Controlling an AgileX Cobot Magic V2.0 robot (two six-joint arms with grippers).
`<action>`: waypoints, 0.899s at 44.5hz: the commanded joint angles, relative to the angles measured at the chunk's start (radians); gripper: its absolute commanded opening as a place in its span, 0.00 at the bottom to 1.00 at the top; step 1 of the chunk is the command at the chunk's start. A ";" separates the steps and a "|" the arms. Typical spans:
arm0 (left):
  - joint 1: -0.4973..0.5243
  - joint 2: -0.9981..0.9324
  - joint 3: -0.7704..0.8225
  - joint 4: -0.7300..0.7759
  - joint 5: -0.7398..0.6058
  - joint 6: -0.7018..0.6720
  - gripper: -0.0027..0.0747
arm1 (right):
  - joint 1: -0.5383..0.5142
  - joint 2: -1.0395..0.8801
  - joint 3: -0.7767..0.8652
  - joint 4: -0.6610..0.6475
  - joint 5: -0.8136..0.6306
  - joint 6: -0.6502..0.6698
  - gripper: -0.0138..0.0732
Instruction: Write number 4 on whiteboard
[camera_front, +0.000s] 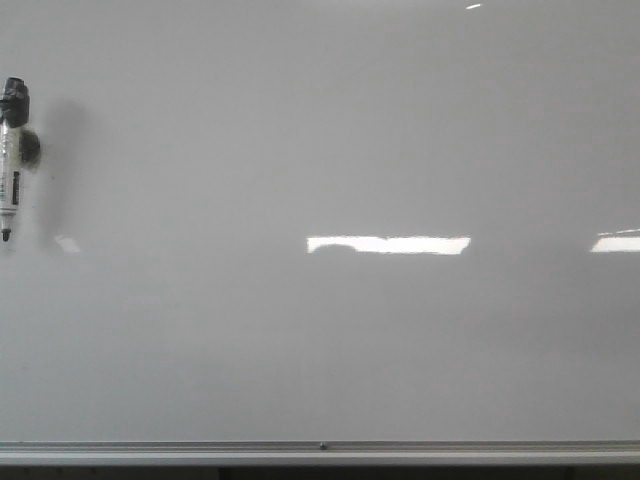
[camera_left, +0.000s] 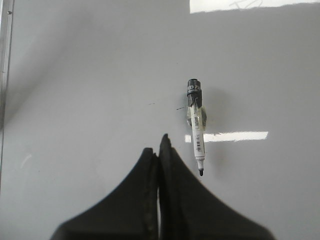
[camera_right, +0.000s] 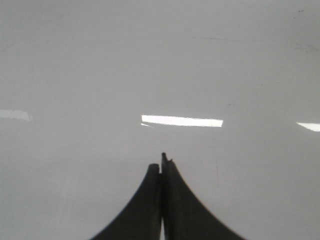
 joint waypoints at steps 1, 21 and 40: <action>-0.008 -0.016 0.004 0.001 -0.082 -0.008 0.01 | -0.002 -0.019 -0.014 0.000 -0.078 -0.011 0.02; -0.008 -0.016 0.004 0.001 -0.082 -0.008 0.01 | -0.002 -0.019 -0.014 0.000 -0.078 -0.011 0.02; -0.008 -0.016 0.004 0.001 -0.206 -0.008 0.01 | -0.002 -0.019 -0.014 0.000 -0.099 -0.011 0.02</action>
